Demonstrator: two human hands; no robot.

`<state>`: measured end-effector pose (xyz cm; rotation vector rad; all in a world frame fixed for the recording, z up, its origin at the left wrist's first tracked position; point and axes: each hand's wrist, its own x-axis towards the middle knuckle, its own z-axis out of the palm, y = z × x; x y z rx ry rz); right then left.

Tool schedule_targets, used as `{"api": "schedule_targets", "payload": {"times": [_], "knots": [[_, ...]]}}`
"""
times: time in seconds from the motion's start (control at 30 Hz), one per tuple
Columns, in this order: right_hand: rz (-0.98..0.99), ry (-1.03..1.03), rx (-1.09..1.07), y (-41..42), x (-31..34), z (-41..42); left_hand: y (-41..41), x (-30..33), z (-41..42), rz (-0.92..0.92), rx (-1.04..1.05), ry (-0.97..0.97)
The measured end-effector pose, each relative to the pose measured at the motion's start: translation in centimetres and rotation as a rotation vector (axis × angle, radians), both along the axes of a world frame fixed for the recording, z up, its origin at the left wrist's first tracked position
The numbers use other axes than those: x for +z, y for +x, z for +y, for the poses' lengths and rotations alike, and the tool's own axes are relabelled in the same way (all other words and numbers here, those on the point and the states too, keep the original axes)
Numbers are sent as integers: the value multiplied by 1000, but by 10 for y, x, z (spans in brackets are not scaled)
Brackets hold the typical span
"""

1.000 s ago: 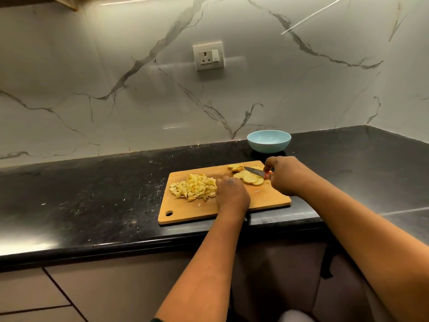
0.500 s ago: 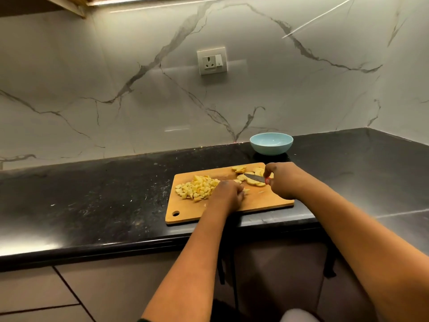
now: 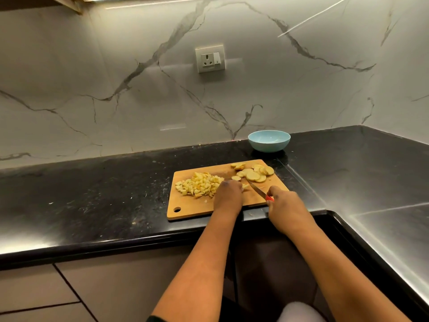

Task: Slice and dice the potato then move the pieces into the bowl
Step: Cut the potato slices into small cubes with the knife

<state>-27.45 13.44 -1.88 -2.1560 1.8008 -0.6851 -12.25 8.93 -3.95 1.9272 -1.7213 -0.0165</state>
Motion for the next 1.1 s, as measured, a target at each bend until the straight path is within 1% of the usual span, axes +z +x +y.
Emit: {"api": "schedule_targets", "payload": {"times": [0.17,0.3,0.47,0.67,0.8,0.9,0.97,1.1], "knots": [[28,29,31,14,1,5,15,6,-4,44,-118,54],[42,-31,-5,15,1,9,24,11,-5,40,-199,86],[9,-80,19,14,6,11,20,6,-2,5,-172,36],[-12,-83,49,23,-4,15,14,2,-6,-7,-93,-37],[-22,-65,57,30,-5,13,13,1,-9,5,-74,-48],[17,-17,79,33,4,6,14,1,-12,24,-76,-35],[70,64,77,33,15,-2,14,1,-12,39,-75,-33],[272,175,75,18,43,-3,16,-2,-9,92,-62,-66]]}}
